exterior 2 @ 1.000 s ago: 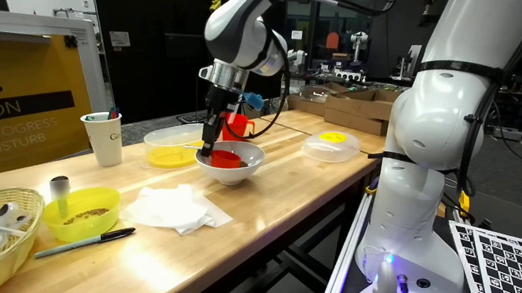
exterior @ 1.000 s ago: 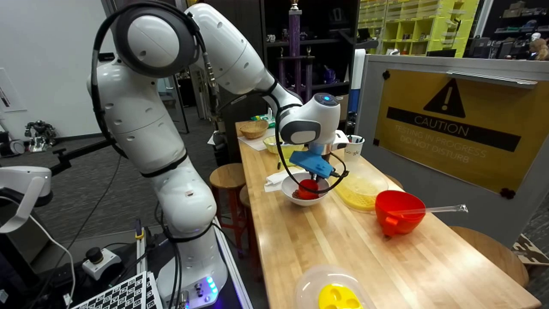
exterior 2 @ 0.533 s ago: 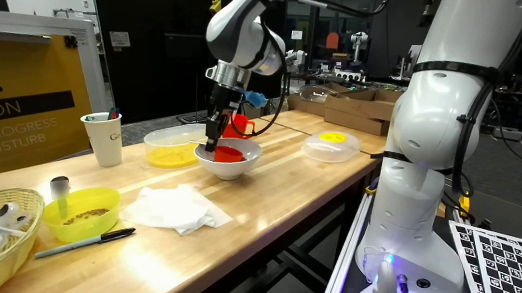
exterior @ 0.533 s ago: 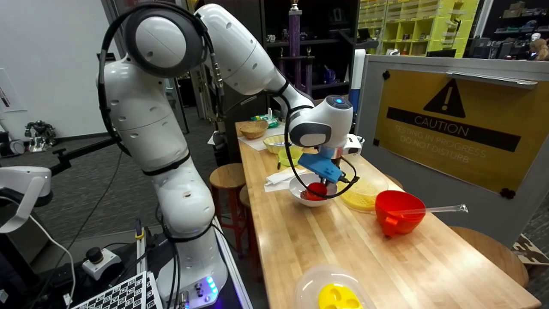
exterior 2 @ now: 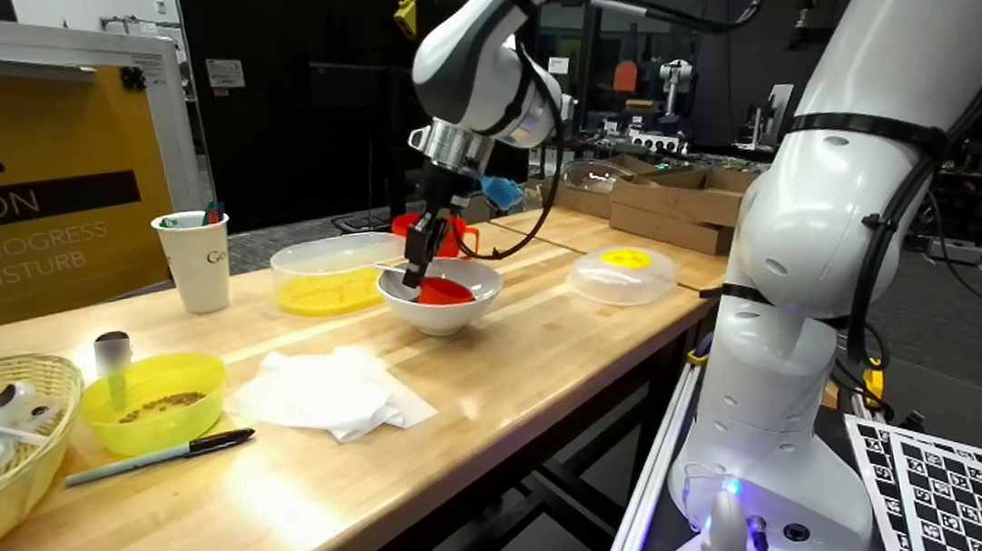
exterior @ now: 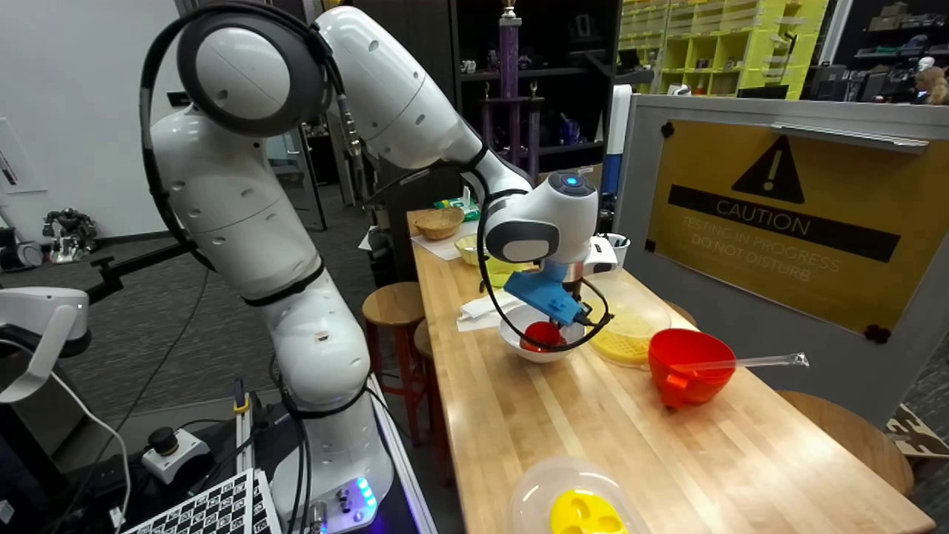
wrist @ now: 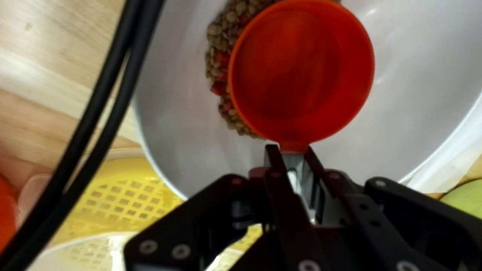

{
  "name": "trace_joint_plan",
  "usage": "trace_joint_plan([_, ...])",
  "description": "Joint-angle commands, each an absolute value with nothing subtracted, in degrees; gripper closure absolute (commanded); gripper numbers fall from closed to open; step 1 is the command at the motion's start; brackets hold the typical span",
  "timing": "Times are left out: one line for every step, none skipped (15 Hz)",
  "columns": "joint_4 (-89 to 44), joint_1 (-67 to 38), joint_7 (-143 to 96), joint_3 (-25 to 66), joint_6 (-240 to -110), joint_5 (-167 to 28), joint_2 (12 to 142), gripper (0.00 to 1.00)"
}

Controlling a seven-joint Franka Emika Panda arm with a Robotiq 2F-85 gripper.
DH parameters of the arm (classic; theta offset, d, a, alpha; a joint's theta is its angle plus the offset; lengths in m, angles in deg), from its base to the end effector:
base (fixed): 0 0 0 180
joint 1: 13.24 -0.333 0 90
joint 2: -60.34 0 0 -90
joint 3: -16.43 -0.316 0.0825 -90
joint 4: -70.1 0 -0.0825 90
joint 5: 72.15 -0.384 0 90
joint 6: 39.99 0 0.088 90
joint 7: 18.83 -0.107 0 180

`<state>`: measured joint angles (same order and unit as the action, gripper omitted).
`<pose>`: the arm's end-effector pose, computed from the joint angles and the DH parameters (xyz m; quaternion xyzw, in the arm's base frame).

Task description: Use the scoop to stir the contents of the white bowl

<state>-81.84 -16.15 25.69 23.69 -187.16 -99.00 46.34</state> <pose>0.4232 -0.0379 0.3361 -0.9719 -0.1597 -0.1321 0.1113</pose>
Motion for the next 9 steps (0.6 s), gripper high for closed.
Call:
trace_joint_plan([-86.97,-17.5,23.59,22.87,-189.58,-97.7,40.36,0.96])
trace_joint_plan([-87.57,-17.95,23.19,22.67,-189.94,-97.36,39.58,0.96])
trace_joint_plan([-88.1,-18.46,22.73,22.45,-190.02,-96.8,38.68,0.96])
trace_joint_plan([-88.54,-19.07,22.06,22.13,-190.22,-96.36,38.0,0.96])
trace_joint_plan([-88.77,-19.68,21.31,21.83,-190.15,-95.88,37.27,0.96])
trace_joint_plan([-88.81,-20.32,20.31,21.48,-190.09,-95.34,36.55,0.96])
trace_joint_plan([-88.53,-20.93,19.68,21.38,-190.05,-94.83,36.24,0.96])
trace_joint_plan([-88.05,-21.47,18.8,21.24,-189.85,-94.28,36.05,0.96])
trace_joint_plan([-87.52,-21.93,18.16,21.32,-189.9,-93.73,36.1,0.96])
